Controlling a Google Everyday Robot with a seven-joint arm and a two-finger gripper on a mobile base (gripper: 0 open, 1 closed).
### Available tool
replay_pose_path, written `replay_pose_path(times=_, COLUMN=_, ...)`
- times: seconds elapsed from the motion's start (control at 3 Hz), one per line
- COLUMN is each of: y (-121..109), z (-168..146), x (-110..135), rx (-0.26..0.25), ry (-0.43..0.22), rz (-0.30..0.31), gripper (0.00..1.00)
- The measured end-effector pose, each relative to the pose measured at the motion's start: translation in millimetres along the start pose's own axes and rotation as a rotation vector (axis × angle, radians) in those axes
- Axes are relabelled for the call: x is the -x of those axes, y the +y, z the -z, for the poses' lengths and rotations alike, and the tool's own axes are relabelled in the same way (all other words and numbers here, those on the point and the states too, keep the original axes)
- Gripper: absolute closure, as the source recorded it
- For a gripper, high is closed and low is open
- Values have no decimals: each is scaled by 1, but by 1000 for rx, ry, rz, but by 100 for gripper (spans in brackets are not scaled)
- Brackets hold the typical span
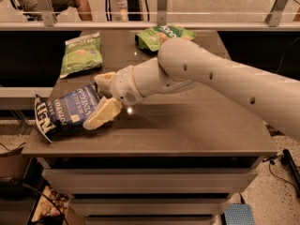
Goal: Move blue chip bag near green rice chip bag
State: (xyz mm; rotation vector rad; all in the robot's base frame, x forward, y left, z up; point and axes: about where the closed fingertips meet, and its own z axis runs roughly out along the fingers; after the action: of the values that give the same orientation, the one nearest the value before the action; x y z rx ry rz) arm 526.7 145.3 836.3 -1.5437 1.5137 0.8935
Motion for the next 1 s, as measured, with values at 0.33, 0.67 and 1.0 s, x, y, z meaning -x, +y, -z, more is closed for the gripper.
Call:
replay_pose_path(times=0.33, y=1, z=-2, x=1, rx=4, ry=0, rz=2, gripper=41)
replay_pose_path(times=0.67, y=2, z=-3, x=2, rx=7, ry=0, rz=4, gripper=64)
replay_pose_path(times=1.0, y=4, z=-5, x=3, rx=10, ry=0, rz=6, gripper=87)
